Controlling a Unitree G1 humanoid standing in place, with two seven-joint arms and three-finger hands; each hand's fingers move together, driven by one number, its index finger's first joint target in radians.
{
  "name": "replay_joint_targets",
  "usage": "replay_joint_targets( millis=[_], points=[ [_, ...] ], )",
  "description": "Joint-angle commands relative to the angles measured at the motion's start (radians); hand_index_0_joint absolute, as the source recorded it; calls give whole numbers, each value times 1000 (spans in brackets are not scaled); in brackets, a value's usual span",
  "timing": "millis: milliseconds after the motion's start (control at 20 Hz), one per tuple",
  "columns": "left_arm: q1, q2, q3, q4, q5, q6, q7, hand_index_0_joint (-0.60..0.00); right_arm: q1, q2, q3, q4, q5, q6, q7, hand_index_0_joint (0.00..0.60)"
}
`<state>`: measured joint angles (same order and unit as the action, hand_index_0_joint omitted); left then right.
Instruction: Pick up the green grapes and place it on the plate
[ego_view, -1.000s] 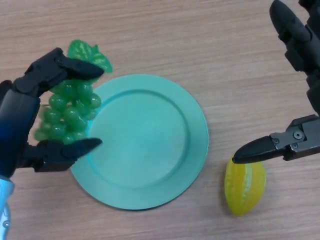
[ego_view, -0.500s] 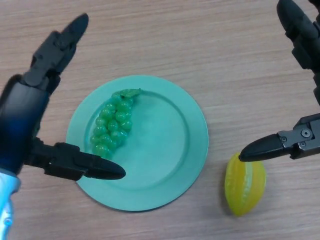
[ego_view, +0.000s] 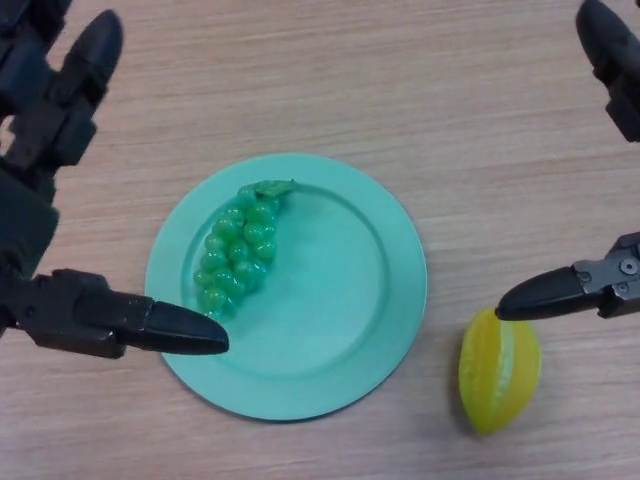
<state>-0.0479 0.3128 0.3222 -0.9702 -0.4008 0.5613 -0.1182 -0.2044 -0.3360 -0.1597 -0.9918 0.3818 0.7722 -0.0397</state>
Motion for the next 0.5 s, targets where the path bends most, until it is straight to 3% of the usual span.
replay_joint_targets(
  millis=[50,500],
  points=[
    [-13,24,30,5,95,-208,-18,0,-30,-32,-78,-34,-11,-132,34,0],
    [-34,27,12,20,169,-183,-35,0,-37,-8,-34,-40,-47,-135,42,0]
  ],
)
